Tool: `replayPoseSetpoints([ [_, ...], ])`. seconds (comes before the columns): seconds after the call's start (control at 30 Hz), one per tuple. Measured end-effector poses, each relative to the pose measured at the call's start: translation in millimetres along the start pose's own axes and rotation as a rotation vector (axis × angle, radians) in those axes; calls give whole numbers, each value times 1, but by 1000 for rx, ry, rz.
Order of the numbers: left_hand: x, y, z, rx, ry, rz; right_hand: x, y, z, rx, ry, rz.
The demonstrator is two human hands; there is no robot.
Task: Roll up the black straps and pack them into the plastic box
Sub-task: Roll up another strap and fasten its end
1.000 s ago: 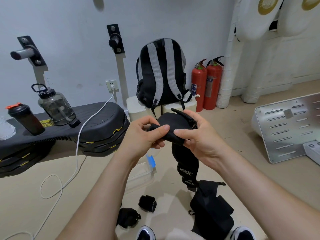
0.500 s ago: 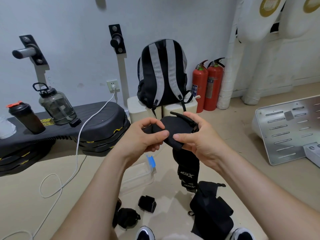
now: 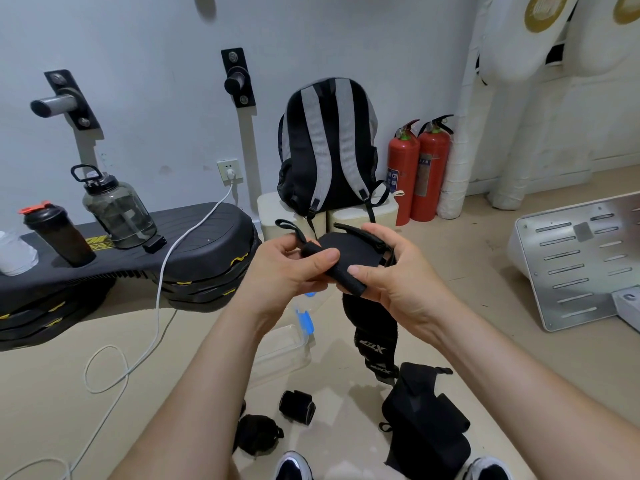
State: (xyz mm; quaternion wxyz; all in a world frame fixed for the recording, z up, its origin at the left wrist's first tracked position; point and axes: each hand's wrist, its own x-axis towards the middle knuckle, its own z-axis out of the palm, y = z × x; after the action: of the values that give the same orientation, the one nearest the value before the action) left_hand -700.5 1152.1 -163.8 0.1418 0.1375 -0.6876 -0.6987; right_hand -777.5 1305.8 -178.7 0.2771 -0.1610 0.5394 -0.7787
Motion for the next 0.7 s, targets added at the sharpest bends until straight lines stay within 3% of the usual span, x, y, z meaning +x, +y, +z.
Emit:
replayPoseSetpoints([
  [0.37,10,-11,14,72,240,55,-8,-2,7,-79,20,-40],
  [0.6,6,-8,12,70,110,54,-5,1,6,-58,55,-27],
  [0.7,4,-6,3,-24,-36,18,-5,-1,4,4,61,-17],
])
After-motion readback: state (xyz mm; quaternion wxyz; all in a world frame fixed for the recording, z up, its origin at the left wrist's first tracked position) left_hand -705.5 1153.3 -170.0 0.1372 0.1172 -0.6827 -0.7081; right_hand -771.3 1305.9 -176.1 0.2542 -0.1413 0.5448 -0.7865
